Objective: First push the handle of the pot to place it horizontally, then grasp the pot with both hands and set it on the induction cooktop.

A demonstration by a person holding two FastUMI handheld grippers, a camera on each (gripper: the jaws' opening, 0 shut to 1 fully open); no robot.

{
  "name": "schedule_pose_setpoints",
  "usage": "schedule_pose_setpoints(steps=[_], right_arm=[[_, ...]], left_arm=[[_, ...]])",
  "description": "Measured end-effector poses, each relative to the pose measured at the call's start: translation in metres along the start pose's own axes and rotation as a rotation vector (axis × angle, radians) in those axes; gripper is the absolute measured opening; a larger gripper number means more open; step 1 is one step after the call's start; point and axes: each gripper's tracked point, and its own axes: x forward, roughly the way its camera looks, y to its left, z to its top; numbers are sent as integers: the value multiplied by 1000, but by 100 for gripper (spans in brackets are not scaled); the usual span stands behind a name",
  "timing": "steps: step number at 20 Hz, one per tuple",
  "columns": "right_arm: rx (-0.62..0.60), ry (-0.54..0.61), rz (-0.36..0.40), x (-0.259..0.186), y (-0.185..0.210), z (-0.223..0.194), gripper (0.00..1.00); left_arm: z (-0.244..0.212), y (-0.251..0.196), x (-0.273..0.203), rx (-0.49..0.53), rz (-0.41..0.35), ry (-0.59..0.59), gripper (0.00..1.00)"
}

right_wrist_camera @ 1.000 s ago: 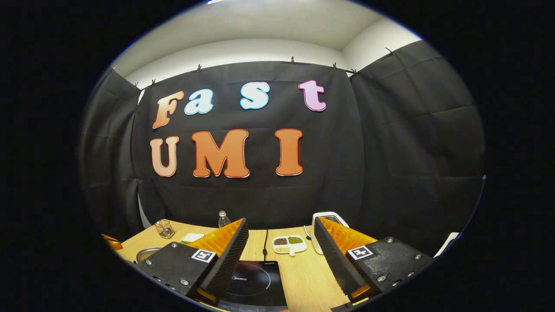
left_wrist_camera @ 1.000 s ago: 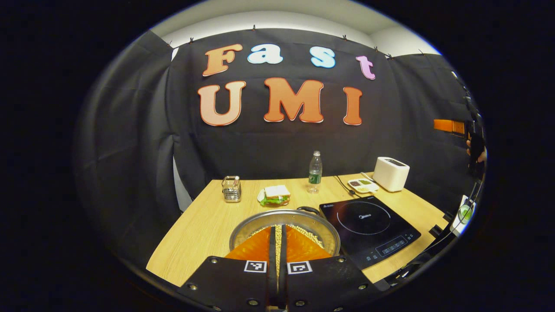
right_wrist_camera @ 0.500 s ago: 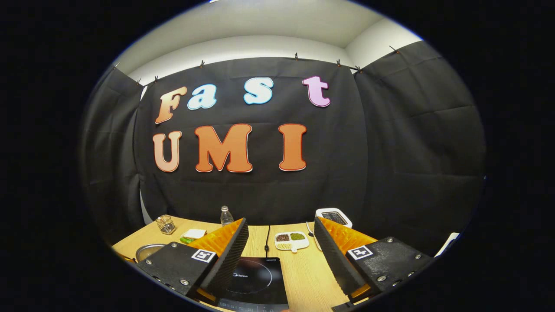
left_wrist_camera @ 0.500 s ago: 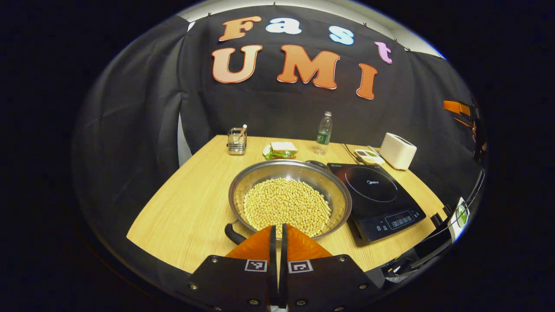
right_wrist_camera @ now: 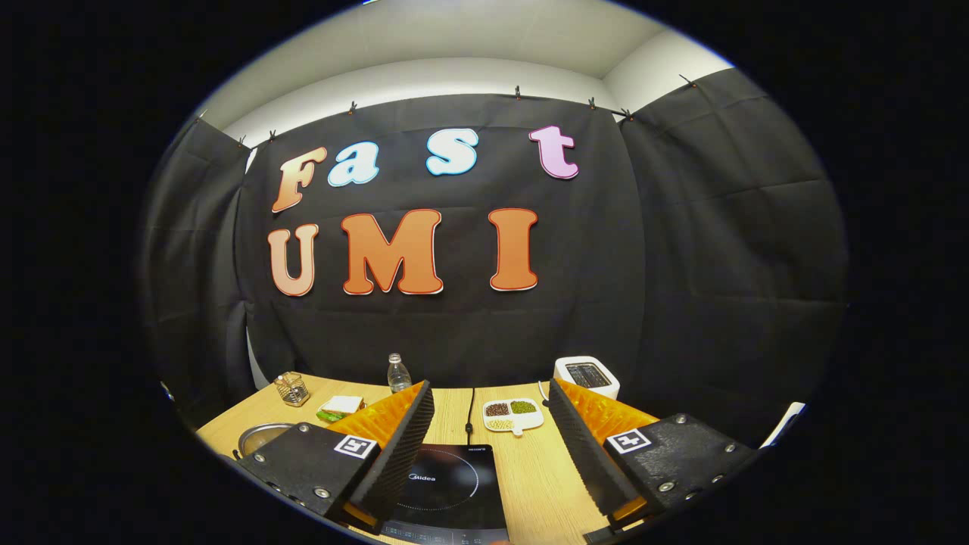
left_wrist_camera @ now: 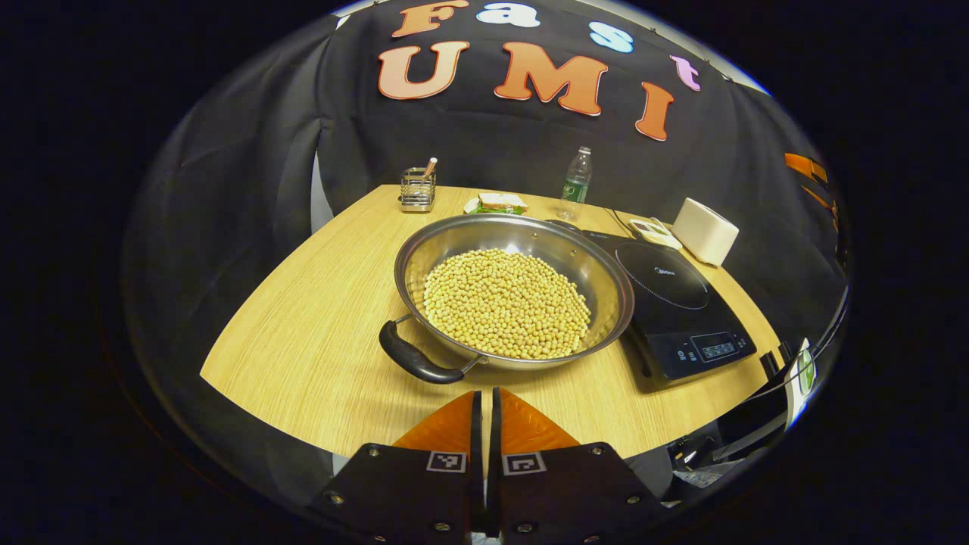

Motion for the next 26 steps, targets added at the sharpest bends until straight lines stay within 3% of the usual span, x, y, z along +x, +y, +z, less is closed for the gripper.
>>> schedule_pose_setpoints(steps=[6,7,9,16,26], right_arm=[[10,1,-11,0,-8,-2,95],[6,0,-17,2,-9,-2,100],[9,1,-18,2,-11,-1,95],[16,-4,-35,9,-15,-2,95],[0,-17,-46,14,-7,0,95]], left_arm=[[-13,11,21,9,52,53,2],[-12,13,22,9,59,55,3],[-9,18,27,8,77,51,2],[3,31,32,-40,89,50,3],[24,78,52,-1,160,16,2]])
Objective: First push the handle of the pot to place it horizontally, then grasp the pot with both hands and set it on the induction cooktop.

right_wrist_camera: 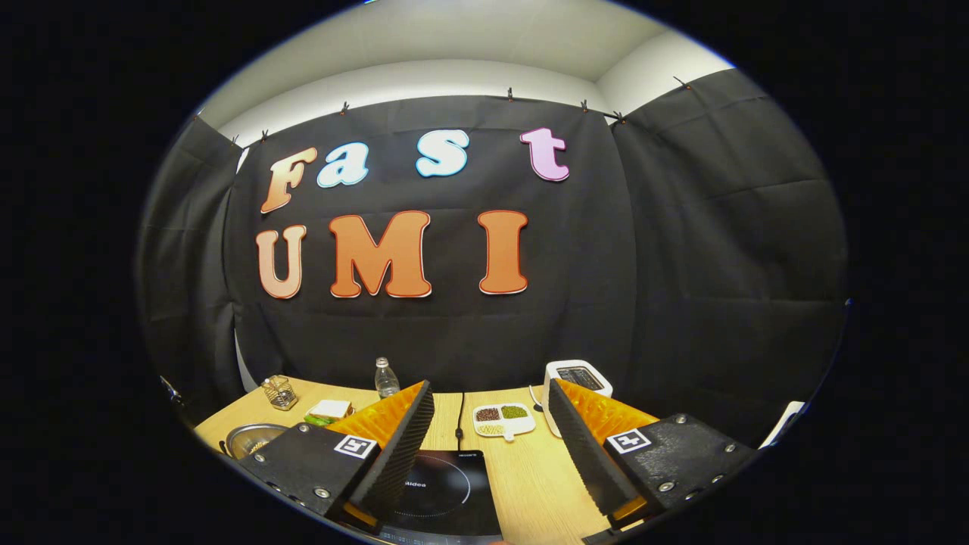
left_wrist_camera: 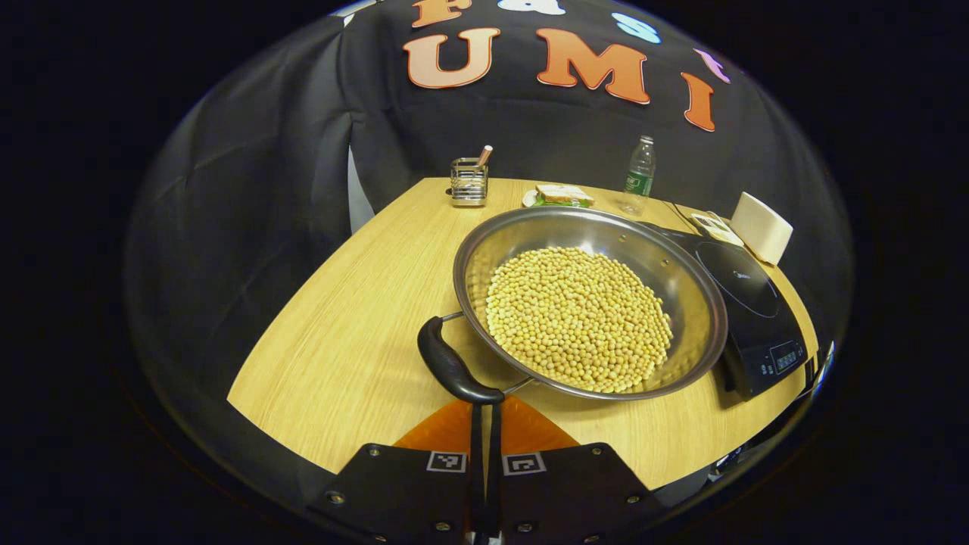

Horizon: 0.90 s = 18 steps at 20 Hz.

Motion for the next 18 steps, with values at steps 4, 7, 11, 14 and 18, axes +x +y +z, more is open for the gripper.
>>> schedule_pose_setpoints(steps=[4,7,11,14,18], right_arm=[[-3,5,-4,1,5,-1,95],[-6,7,-4,0,11,-2,95],[-15,5,-6,-2,20,-1,95],[-14,4,-9,-2,25,-1,95],[-4,-3,-9,-2,33,1,95]], left_arm=[[12,17,16,31,6,-24,2],[22,30,26,47,7,-39,2],[37,43,44,53,-7,-67,2],[45,51,55,47,-23,-77,2],[55,56,68,61,-20,-99,2]])
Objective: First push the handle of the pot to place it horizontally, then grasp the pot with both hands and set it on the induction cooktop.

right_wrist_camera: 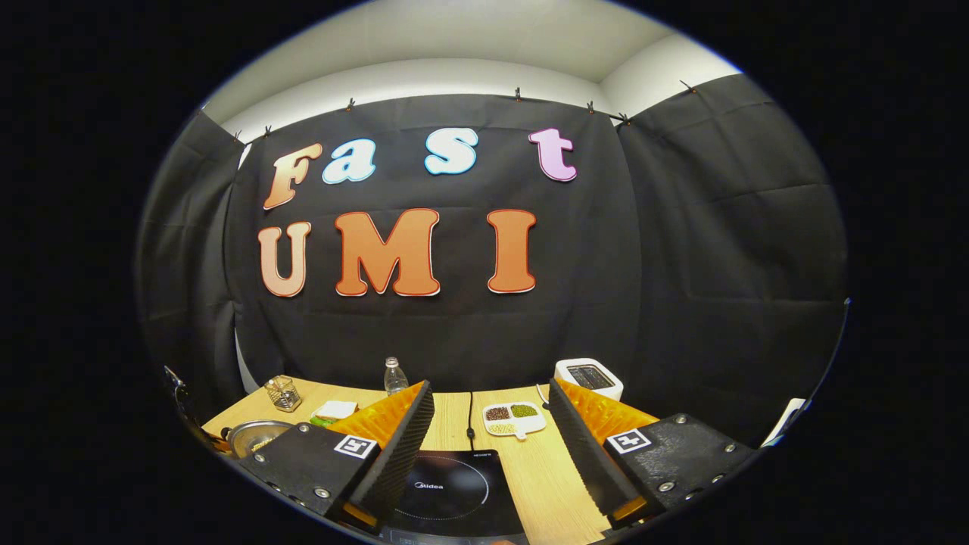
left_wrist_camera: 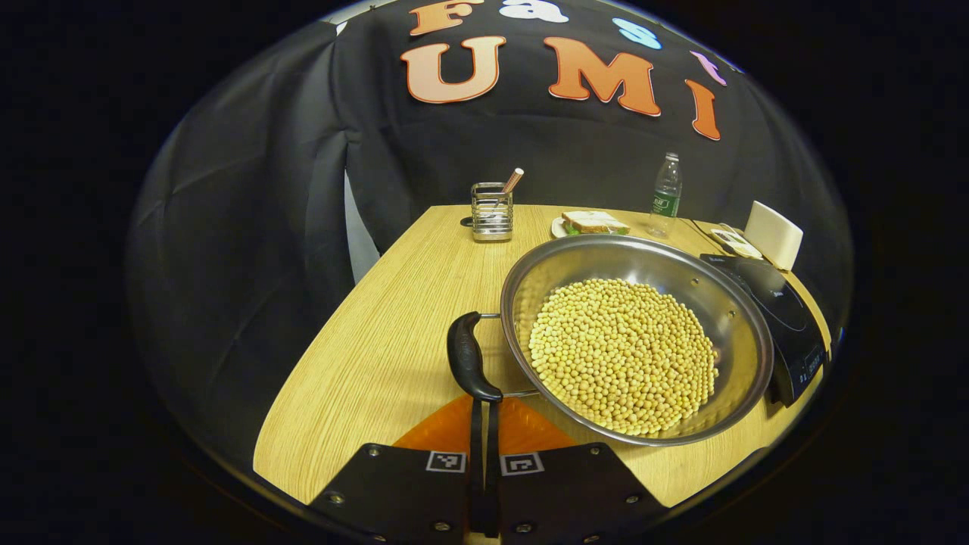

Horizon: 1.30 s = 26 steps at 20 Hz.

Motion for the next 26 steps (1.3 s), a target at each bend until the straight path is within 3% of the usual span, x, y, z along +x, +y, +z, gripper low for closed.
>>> schedule_pose_setpoints(steps=[2,3,6,7,8,12,18,26], right_arm=[[2,-2,-3,2,3,-1,100],[1,-2,-5,2,4,-2,95],[-2,-2,-14,4,9,-4,95],[-2,-2,-17,4,10,-6,100],[-2,1,-20,6,13,-7,95],[-13,22,-21,8,24,-18,95],[-8,31,-16,11,48,-30,95],[30,77,42,14,111,-68,95]], left_arm=[[4,3,5,10,0,-6,2],[6,4,8,13,-1,-9,2],[12,8,17,20,-10,-19,2],[14,9,20,21,-11,-22,1],[15,10,23,30,-12,-26,2],[21,13,33,71,-21,-43,1],[11,9,50,34,-69,-18,2],[31,54,6,-31,-8,-99,3]])
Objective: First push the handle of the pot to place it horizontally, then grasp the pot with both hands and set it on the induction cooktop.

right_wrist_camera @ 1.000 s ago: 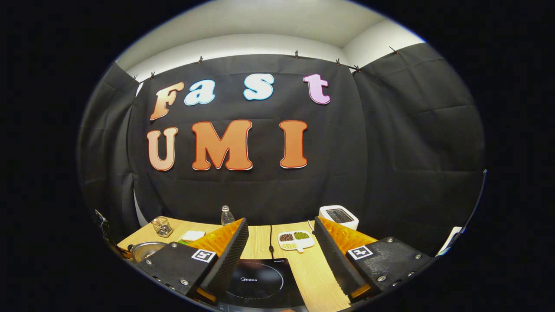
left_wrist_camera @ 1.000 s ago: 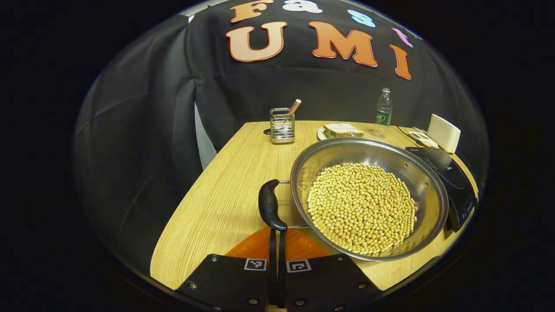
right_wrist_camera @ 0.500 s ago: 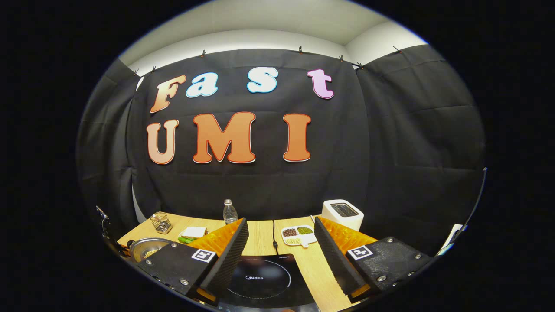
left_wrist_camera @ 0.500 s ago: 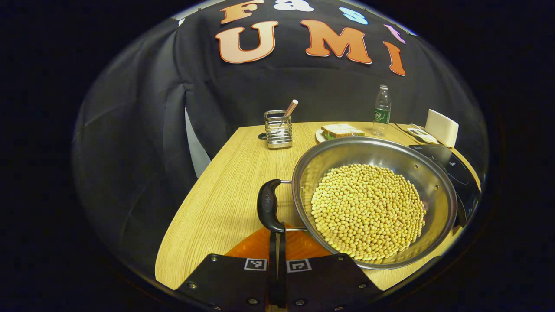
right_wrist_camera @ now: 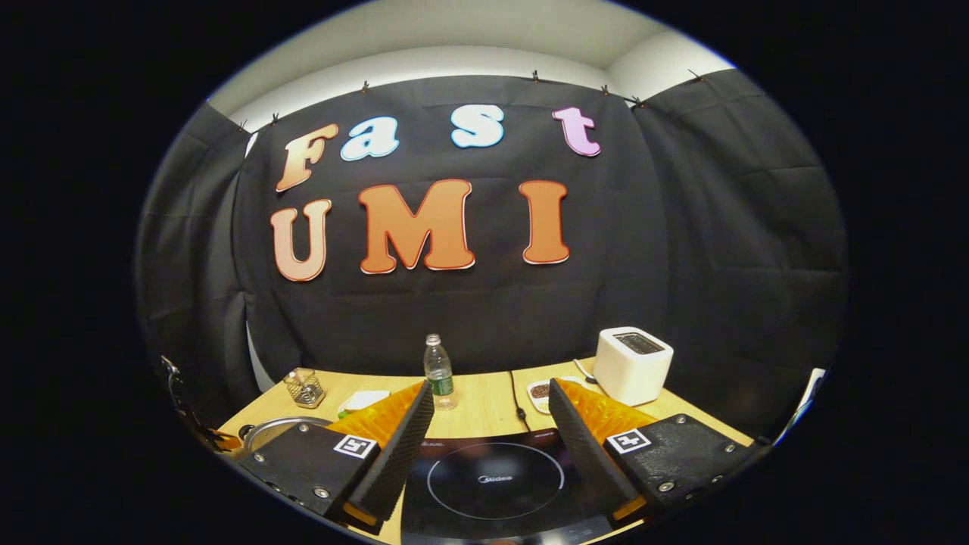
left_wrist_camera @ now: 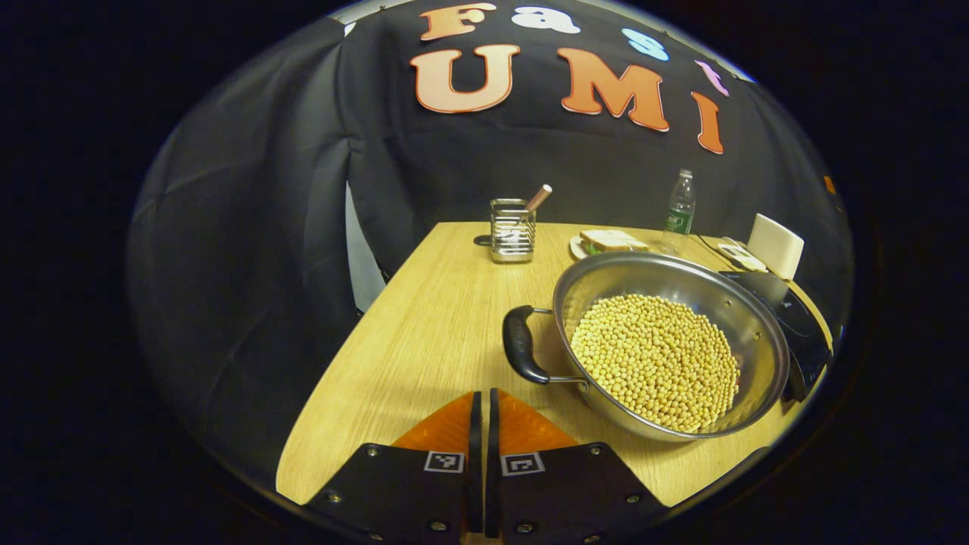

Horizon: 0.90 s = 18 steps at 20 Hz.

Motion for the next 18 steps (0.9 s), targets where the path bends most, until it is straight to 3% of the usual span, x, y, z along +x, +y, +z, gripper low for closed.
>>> schedule_pose_setpoints(steps=[2,3,4,5,7,9,14,16,18], right_arm=[[-3,31,18,4,18,-16,95],[-1,49,26,5,27,-24,95],[4,67,38,6,36,-31,95],[10,85,51,7,45,-40,95],[29,122,73,10,62,-56,95],[42,162,91,15,78,-74,95],[41,228,93,25,103,-107,95],[47,253,99,28,114,-120,95],[45,285,106,30,126,-134,95]], left_arm=[[21,1,-16,-22,-14,-53,2],[33,-3,-21,-30,-31,-81,15],[44,-3,-27,-34,-41,-106,19],[55,-3,-30,-33,-48,-126,31],[70,-10,-31,-34,-73,-151,40],[76,-14,-26,-18,-84,-152,58],[73,-32,-5,-5,-125,-103,58],[70,-39,6,-3,-142,-77,73],[68,-45,15,-10,-159,-63,75]])
